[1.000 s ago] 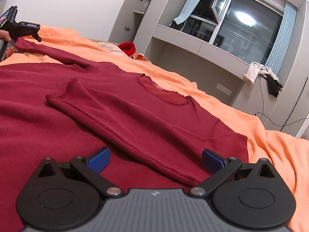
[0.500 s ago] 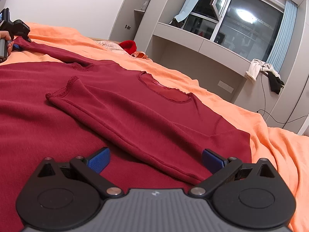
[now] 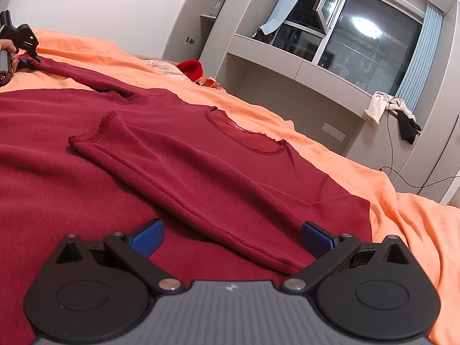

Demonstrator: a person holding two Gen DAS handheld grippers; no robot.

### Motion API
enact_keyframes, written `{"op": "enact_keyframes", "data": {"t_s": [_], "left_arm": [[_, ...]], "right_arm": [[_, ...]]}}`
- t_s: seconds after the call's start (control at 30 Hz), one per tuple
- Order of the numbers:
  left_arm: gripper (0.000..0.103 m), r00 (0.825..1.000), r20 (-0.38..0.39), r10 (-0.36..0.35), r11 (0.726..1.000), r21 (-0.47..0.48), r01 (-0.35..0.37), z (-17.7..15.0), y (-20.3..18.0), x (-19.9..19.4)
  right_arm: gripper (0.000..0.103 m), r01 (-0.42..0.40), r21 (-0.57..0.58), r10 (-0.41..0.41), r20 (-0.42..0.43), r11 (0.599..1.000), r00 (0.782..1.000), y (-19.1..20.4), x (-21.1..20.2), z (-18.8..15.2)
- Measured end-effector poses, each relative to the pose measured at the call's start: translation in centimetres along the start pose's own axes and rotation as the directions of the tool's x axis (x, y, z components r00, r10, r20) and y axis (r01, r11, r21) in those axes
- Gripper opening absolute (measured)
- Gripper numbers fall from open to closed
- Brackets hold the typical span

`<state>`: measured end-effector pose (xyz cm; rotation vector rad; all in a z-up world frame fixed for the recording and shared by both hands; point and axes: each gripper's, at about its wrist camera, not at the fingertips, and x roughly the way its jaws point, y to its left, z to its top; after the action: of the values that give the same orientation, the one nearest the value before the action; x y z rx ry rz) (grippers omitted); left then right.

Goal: Fold small clothes
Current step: 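Lift the sleeve across the shirt body with the left gripper and release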

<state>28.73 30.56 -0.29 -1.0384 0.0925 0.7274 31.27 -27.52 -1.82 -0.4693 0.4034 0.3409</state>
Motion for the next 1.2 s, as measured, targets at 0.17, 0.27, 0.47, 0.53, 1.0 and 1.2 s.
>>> {"op": "enact_keyframes", "data": {"t_s": [0.17, 0.27, 0.47, 0.53, 1.0, 1.2], "left_arm": [[0.005, 1.000, 0.026, -0.013, 1.000, 0.027, 0.013, 0.1, -0.6, -0.7], [0.004, 0.997, 0.063, -0.036, 0.996, 0.079, 0.031, 0.0, -1.7, -1.6], [0.004, 0.984, 0.115, -0.136, 0.974, 0.197, 0.111, -0.7, -5.5, -4.3], [0.004, 0.975, 0.111, -0.194, 0.958, 0.237, 0.164, -1.4, -7.2, -5.5], [0.004, 0.798, -0.154, -0.582, 0.508, 0.697, 0.506, -14.3, -19.5, -15.5], [0.004, 0.717, -0.377, -0.586, 0.203, 0.789, 0.580, -22.3, -20.1, -18.1]], "right_arm": [[0.103, -0.001, 0.000, 0.001, 0.000, 1.000, 1.000, 0.0, 0.0, 0.0], [0.103, 0.000, 0.000, 0.000, 0.000, 1.000, 1.000, 0.0, 0.0, 0.0], [0.103, 0.000, 0.000, 0.000, 0.000, 1.000, 1.000, 0.0, 0.0, 0.0], [0.103, 0.000, 0.001, 0.000, 0.001, 1.000, 1.000, 0.0, 0.0, 0.0], [0.103, 0.036, 0.107, -0.038, 0.019, 0.994, 0.999, -1.3, -0.4, -0.2], [0.103, 0.045, 0.365, -0.038, -0.027, 0.930, 0.999, -5.6, -0.1, -1.1]]}}
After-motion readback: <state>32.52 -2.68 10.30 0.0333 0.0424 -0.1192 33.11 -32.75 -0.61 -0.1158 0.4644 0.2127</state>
